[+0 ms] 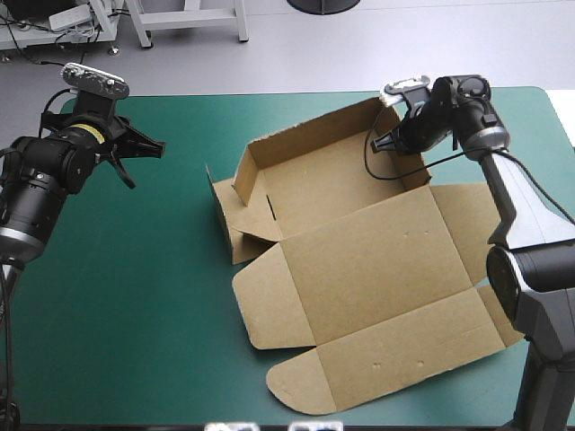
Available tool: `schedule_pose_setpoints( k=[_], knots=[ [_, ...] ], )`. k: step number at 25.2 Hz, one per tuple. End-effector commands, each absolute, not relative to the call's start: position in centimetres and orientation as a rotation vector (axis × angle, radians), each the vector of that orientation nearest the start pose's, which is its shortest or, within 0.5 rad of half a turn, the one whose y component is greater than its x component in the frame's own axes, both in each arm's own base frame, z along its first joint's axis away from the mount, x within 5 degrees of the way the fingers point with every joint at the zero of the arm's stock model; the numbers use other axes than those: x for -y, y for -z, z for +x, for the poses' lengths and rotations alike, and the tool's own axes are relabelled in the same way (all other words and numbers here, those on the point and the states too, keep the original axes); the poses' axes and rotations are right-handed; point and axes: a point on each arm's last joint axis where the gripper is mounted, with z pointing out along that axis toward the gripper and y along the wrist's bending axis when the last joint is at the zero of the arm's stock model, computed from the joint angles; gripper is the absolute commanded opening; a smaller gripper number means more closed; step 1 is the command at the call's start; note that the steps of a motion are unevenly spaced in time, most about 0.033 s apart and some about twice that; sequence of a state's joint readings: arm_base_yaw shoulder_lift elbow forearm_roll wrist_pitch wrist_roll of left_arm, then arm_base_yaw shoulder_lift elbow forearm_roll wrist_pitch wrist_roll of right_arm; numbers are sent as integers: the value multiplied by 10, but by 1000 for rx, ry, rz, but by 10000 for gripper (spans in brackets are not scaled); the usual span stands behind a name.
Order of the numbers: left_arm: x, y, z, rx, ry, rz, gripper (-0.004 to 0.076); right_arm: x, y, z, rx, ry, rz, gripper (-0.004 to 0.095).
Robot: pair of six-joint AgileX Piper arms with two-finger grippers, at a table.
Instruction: Fold the box
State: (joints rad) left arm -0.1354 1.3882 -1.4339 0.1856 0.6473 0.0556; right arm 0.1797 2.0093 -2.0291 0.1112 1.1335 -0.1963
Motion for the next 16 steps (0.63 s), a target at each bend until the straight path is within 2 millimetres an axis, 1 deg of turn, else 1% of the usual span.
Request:
schedule_pose_setpoints(
  k=[1,4,7,10,11,12,13,14,15,16],
  knots=[
    [29,-444,302,-1924,-191,282,-6,-80,-421,413,-2306,-126,-402,-20],
    [29,-444,302,-1925,-185,278,-6,-77,-452,400,-2228,-108,-391,-20],
    [31,-443,303,-1928,-138,259,-6,-72,-482,384,-2161,-78,-368,-20],
    [33,-442,306,-1920,-123,255,-6,-65,-506,366,-2112,-23,-356,-20],
    [33,-442,308,-1904,-121,256,-6,-60,-524,352,-2063,-5,-328,-20],
    [34,-442,310,-1897,-116,253,-6,-58,-531,345,-2043,8,-322,-20],
    [36,-441,314,-1888,-77,233,-6,-55,-545,329,-1997,12,-314,-20],
    [37,-438,316,-1893,-55,224,-6,-54,-551,322,-1980,11,-311,-20],
    [39,-435,320,-1897,-19,208,-6,-50,-565,302,-1934,19,-301,-20],
    [40,-433,322,-1903,-2,200,-6,-48,-571,295,-1916,25,-296,-20]
  ],
)
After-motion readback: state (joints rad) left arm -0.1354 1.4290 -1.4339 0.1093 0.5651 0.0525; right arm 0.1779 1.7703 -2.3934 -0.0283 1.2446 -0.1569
